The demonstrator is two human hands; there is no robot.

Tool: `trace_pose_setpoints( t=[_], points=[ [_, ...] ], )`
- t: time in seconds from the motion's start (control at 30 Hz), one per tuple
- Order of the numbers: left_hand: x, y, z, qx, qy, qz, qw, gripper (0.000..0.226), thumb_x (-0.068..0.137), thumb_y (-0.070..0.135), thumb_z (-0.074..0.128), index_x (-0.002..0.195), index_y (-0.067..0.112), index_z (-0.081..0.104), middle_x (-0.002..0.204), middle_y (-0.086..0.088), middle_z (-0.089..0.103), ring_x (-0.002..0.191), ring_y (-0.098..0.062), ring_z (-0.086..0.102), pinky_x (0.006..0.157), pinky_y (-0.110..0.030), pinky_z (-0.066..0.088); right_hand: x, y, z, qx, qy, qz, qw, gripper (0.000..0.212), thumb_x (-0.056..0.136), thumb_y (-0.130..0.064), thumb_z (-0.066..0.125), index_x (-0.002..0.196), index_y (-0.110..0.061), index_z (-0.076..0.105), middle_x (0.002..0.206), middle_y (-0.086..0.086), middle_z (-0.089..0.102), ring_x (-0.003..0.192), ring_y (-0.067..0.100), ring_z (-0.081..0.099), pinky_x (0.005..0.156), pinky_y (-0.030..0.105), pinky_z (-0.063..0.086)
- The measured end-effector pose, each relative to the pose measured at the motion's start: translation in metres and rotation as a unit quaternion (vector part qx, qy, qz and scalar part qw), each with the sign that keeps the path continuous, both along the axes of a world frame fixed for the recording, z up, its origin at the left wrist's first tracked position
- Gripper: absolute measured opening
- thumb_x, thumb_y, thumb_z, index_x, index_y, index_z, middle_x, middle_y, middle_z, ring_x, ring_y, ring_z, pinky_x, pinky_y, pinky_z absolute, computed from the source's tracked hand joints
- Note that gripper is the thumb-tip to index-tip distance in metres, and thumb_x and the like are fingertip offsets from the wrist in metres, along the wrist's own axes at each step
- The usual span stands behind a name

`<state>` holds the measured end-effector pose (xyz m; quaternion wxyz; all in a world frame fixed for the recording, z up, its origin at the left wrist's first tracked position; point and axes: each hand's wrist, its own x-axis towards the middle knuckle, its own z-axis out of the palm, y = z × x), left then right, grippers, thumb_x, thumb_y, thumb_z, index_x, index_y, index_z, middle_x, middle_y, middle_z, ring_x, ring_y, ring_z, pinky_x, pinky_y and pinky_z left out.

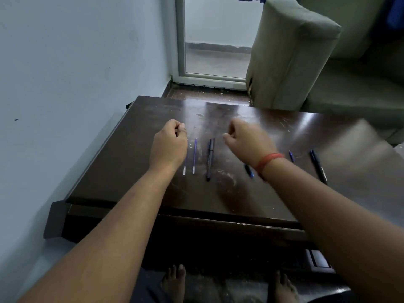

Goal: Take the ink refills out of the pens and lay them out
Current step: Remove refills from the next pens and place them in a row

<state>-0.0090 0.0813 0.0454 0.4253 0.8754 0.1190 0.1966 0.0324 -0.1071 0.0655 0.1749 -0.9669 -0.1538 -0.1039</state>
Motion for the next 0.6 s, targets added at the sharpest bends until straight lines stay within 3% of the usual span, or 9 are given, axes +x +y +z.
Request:
trace_pose_setpoints(
  t=[0.13, 0.27, 0.47, 0.6],
  points=[
    [-0.001, -0.023, -0.003, 0.018, 0.022, -0.053, 0.998, 0.026, 0.104, 0.033, 0.042, 0.093, 0.016, 0.059, 0.081, 0.001, 0.063, 0.077, -0.017, 0.060, 0.067, -0.037, 0.048, -0.024, -0.098, 0.007, -0.008, 0.023, -0.080, 0.997, 0.016, 0.090, -0.034, 0.059, 0.084, -0.020, 0.055, 0.081, 0.003, 0.066, 0.076, 0.029, 0.061, 0.068, 0.037, 0.051],
    [-0.006, -0.052, -0.014, 0.073, 0.052, -0.110, 0.990, 0.026, 0.103, 0.038, 0.044, 0.093, 0.018, 0.057, 0.076, -0.002, 0.064, 0.075, -0.024, 0.060, 0.066, -0.039, 0.046, -0.029, -0.159, 0.001, -0.048, 0.066, -0.148, 0.986, 0.018, 0.091, -0.036, 0.059, 0.084, -0.019, 0.055, 0.085, 0.007, 0.066, 0.080, 0.031, 0.061, 0.069, 0.037, 0.051],
    [-0.011, -0.072, -0.025, 0.117, 0.069, -0.163, 0.977, 0.026, 0.102, 0.041, 0.046, 0.088, 0.021, 0.055, 0.067, 0.002, 0.061, 0.066, -0.015, 0.058, 0.063, -0.037, 0.045, -0.002, -0.169, -0.010, -0.120, 0.167, -0.157, 0.966, 0.020, 0.093, -0.030, 0.056, 0.096, -0.012, 0.063, 0.106, 0.015, 0.065, 0.094, 0.034, 0.061, 0.073, 0.031, 0.043],
    [-0.009, -0.078, -0.028, 0.129, 0.071, -0.177, 0.973, 0.026, 0.102, 0.042, 0.048, 0.088, 0.020, 0.055, 0.067, 0.001, 0.063, 0.065, -0.017, 0.061, 0.065, -0.041, 0.051, 0.007, -0.163, -0.022, -0.166, 0.192, -0.132, 0.958, 0.024, 0.094, -0.027, 0.055, 0.101, -0.006, 0.064, 0.105, 0.017, 0.064, 0.094, 0.035, 0.061, 0.072, 0.032, 0.045]
  ],
)
